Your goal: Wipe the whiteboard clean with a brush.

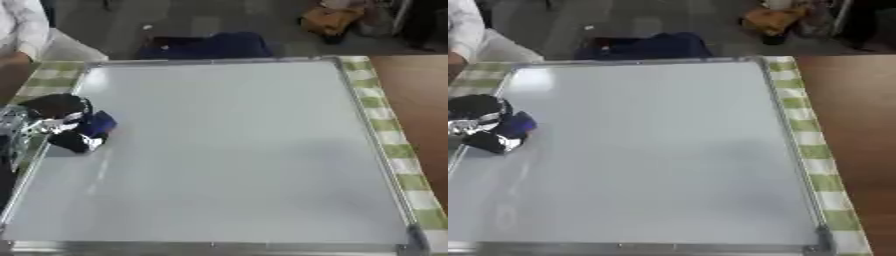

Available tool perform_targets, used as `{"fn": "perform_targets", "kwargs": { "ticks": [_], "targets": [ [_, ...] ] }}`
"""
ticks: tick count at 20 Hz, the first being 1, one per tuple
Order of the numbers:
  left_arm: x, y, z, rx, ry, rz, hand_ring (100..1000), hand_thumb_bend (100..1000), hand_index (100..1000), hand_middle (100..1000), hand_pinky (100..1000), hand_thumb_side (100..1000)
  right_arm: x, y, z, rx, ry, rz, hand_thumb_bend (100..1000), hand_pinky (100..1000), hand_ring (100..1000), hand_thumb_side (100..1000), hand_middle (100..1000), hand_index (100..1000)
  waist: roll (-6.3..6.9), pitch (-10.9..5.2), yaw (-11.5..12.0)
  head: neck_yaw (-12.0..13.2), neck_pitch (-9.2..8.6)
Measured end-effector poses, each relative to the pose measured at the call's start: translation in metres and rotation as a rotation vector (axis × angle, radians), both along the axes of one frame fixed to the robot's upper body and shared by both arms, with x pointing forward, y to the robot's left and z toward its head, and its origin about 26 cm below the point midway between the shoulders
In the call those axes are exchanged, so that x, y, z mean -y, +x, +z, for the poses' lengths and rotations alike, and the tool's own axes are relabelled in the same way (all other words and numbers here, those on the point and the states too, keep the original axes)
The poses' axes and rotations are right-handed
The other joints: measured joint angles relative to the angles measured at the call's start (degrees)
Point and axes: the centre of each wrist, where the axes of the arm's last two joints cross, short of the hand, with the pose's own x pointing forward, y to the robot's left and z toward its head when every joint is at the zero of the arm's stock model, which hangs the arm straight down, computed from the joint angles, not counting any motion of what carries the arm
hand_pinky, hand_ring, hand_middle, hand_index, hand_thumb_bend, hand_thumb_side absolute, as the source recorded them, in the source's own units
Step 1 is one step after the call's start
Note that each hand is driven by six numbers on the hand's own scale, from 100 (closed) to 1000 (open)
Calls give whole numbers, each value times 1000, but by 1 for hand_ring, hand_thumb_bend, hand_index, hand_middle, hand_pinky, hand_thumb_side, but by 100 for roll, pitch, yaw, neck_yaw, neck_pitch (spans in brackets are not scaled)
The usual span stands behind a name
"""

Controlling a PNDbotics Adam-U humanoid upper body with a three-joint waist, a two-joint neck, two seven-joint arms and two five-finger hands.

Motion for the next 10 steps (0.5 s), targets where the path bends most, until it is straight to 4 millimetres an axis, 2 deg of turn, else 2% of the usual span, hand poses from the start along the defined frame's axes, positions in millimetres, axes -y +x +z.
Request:
{"fn": "perform_targets", "kwargs": {
  "ticks": [10],
  "targets": [
    [-2,0,-2,62,21,29,602,100,173,340,778,600,0,0,0,0,0,0,100,681,587,1000,493,549,0,-17,23,-11,0]
  ]
}}
